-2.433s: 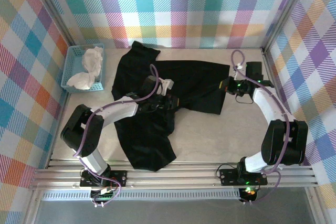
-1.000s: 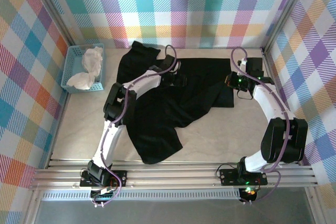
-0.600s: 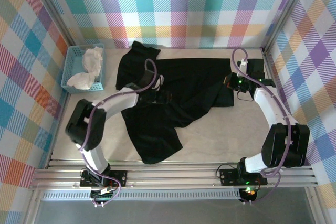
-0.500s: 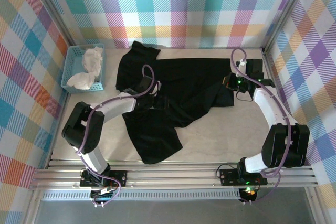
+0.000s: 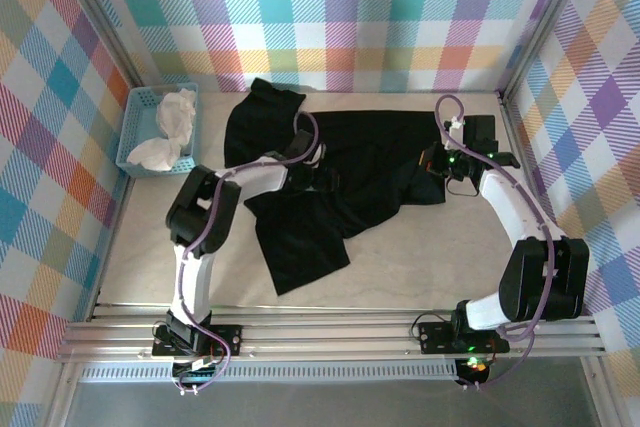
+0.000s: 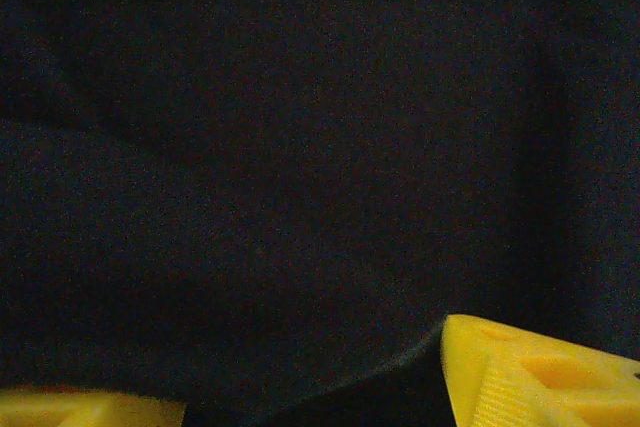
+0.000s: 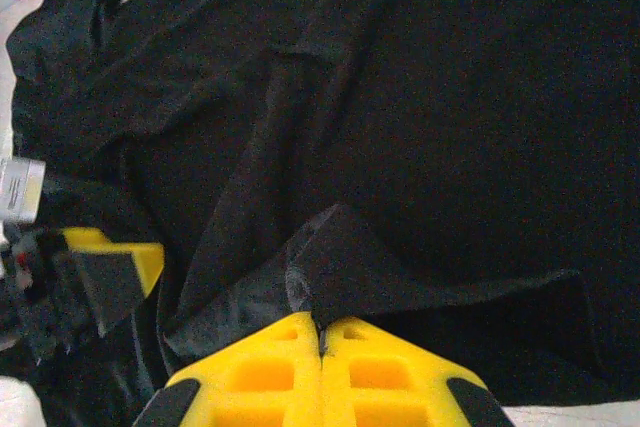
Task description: Fold the inside-out t-shirt
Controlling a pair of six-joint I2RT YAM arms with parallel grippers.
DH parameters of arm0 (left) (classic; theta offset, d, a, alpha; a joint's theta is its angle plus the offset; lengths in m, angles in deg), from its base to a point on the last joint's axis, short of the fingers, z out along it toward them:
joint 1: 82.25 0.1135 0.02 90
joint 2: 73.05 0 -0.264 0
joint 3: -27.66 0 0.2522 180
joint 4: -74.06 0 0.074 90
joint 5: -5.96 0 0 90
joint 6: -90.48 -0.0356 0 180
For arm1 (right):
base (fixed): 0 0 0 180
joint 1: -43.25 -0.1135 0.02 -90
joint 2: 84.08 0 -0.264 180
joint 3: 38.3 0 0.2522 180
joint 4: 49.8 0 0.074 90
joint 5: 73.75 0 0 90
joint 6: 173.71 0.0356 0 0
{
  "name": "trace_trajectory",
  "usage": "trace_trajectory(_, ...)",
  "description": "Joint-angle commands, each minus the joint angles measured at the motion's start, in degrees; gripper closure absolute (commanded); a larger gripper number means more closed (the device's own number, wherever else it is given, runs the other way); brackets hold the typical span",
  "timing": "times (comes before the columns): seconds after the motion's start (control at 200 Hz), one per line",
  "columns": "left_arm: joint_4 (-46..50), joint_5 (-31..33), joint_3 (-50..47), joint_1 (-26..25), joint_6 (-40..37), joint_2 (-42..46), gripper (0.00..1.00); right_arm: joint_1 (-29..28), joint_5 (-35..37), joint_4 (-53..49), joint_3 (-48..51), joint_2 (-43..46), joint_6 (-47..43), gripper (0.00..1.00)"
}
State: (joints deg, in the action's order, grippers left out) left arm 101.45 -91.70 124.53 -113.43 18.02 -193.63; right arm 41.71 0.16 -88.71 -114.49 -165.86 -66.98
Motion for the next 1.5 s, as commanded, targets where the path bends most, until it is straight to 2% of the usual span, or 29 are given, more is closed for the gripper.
trace_trajectory(0.0, 6.24, -0.39, 8.43, 0.51, -2.52, -5.76, 0.34, -0.25, -0.66, -0.19, 0.55, 1.27, 0.14, 1.0)
trace_trajectory(0.095, 10.47, -0.33, 16.43, 0.42, -3.97, -8.11, 0.35, -0.3, -1.68, -0.01, 0.14, 0.75, 0.42, 1.0)
trace_trajectory(0.155, 9.55, -0.39, 14.91, 0.12, -4.19, -5.32, 0.34, -0.47, -2.26, -0.23, -0.02, 0.86, 0.42, 1.0)
trace_trajectory(0.23, 5.72, 0.38, 5.99, -0.75, -3.31, 2.47, 0.34, -0.93, -2.36, -0.76, 0.27, 1.61, -0.02, 1.0)
trace_trajectory(0.32, -1.04, 2.13, -9.93, -2.55, -0.63, 15.15, 0.33, -2.19, -2.62, -0.83, 1.66, 3.19, -0.27, 1.0)
trace_trajectory(0.39, -2.45, 5.14, -21.4, -4.1, 1.97, 24.11, 0.33, -3.52, -2.49, -0.98, 2.67, 3.94, -0.53, 1.0)
trace_trajectory(0.525, 7.33, 14.67, -35.24, -8.17, 6.75, 37.81, 0.33, -5.56, -2.49, -2.14, 3.06, 3.98, -1.33, 1.0)
trace_trajectory(0.665, 17.47, 19.11, -41.5, -13.62, 12.88, 45.64, 0.34, -6.41, -2.54, -1.51, 3.55, 4.38, -1.61, 1.0)
trace_trajectory(0.755, 20.8, 20.08, -42.13, -17.11, 15.44, 46.52, 0.33, -6.54, -2.62, -1.51, 3.33, 4.3, -1.91, 1.0)
trace_trajectory(0.88, 21.88, 20.57, -40.88, -19.97, 15.13, 43.15, 0.33, -6.62, -2.71, -1.51, 3.24, 4.34, -2.14, 1.0)
trace_trajectory(1.19, 19.88, 17.72, -39.8, -21.73, 13.75, 35.88, 0.38, -6.63, -1.32, -1.9, 4.86, 6.49, -2.85, 1.0)
trace_trajectory(1.285, 18.71, 16.84, -40.07, -21.73, 13.4, 34.88, 0.45, -6.63, -1.53, -2.14, 4.63, 6.29, -2.99, 1.0)
trace_trajectory(1.495, 17.25, 15.21, -41.62, -21.75, 13.88, 34.25, 0.68, -6.59, -1.47, -2.09, 4.52, 6.1, -2.85, 1.0)
